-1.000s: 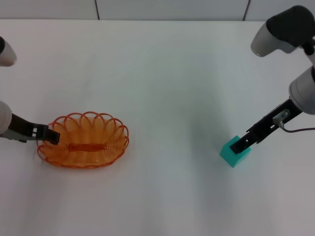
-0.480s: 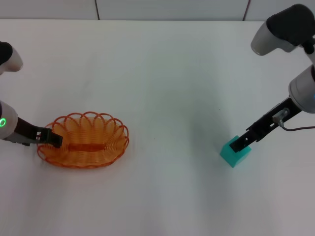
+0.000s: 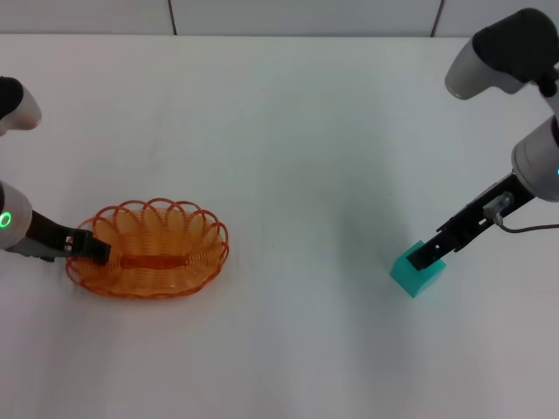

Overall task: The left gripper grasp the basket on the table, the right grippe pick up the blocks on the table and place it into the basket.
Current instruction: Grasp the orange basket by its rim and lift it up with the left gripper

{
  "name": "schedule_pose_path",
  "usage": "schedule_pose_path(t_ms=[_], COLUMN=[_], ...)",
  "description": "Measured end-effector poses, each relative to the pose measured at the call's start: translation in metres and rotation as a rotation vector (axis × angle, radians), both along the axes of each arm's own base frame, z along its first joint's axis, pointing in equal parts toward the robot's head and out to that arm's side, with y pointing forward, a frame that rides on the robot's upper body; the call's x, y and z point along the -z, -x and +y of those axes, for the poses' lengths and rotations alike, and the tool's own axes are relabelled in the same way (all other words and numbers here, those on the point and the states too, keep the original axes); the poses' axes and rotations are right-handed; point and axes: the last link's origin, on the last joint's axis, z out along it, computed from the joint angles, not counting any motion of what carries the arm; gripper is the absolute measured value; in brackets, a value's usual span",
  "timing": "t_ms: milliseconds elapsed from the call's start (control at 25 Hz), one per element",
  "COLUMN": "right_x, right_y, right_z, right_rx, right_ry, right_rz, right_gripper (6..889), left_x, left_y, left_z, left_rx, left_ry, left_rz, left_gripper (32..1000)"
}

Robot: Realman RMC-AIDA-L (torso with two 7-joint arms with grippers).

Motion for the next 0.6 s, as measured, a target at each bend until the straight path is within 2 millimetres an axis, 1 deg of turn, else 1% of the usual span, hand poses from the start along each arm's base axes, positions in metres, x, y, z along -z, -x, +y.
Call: schedule_pose_path(t_ms=[120, 360, 600], right_x=[0.0000, 0.0001, 0.0001], right_y=[0.0000, -0.0002, -0.0003], right_z=[0.0002, 0.0001, 0.0001], right_rx=[-0.001, 0.000, 0.000], right_ry=[-0.001, -0.001, 0.000], right_rz=[0.000, 0.000, 0.000], right_gripper=[879, 879, 879], left_x=[0.0005, 0.0010, 0.0009], left_y=[-0.0003, -0.0009, -0.0026], left_z=[-0.0001, 0.0000, 0.0011], left_rx=[0.004, 0.010, 0.024], left_ry=[0.003, 0.008, 0.009], left_rz=[-0.003, -0.006, -0.006], left_gripper=[820, 601, 311])
